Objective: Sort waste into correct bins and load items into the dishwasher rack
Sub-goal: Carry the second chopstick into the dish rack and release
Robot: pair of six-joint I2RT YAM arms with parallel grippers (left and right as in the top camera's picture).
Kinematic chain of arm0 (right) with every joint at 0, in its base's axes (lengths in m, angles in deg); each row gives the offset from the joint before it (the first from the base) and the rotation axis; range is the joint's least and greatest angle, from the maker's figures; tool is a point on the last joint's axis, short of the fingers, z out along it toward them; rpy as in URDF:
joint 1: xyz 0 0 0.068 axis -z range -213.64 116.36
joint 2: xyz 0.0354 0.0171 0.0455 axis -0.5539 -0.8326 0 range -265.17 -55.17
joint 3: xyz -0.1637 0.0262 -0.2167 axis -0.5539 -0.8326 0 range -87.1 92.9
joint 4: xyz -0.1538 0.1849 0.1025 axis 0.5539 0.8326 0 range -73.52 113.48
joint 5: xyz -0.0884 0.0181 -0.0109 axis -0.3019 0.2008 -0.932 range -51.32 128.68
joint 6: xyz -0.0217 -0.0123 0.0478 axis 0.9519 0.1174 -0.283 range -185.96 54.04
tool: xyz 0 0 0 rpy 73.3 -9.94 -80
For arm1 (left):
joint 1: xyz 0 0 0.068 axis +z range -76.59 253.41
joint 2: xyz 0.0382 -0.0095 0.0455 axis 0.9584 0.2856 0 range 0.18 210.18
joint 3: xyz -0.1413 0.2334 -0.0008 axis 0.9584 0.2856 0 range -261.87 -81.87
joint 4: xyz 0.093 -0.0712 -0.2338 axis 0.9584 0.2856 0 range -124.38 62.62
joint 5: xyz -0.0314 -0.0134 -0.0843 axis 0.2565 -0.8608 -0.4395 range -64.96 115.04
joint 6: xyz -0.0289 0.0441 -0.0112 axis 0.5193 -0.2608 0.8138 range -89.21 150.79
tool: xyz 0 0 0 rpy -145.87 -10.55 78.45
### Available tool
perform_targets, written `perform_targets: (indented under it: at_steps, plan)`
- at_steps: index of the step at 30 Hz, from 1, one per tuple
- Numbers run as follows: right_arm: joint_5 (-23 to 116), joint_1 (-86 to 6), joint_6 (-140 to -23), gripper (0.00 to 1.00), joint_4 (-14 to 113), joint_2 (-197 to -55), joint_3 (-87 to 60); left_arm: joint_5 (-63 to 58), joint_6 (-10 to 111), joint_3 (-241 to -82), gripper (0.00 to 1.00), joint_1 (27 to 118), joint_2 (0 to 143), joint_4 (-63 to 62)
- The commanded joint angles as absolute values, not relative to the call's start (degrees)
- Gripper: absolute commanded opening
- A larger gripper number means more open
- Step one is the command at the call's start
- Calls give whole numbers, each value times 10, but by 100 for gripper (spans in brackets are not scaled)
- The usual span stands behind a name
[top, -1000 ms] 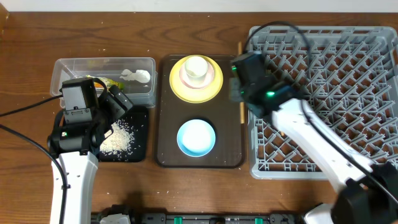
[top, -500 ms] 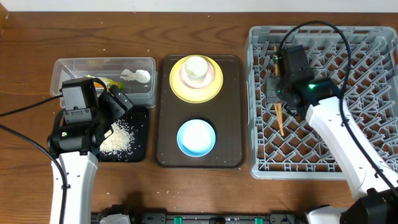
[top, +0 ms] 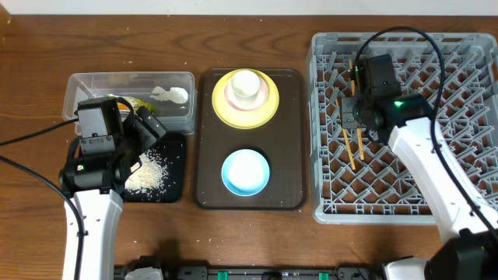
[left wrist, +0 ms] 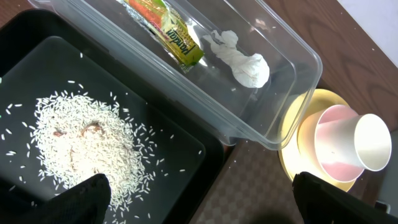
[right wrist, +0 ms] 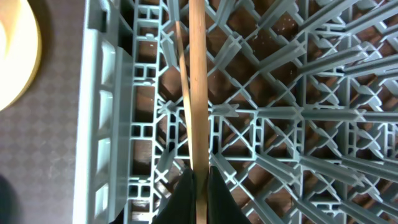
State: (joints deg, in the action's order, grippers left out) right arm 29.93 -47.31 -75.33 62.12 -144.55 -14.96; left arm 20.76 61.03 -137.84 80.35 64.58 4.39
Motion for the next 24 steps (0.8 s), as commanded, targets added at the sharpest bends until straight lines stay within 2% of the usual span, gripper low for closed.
perform_targets:
  at_steps: [1,14,24]
  plan:
    - [297,-467,-740,1,611,-1471,-153,215,617,-1385,96,805,646,44]
    - [280,-445,-727,1,507,-1532,-153,215,617,-1385,96,805,646,44]
    - [280,-444,-721,1,491,-1568,-153,215,617,-1385,96,805,646,44]
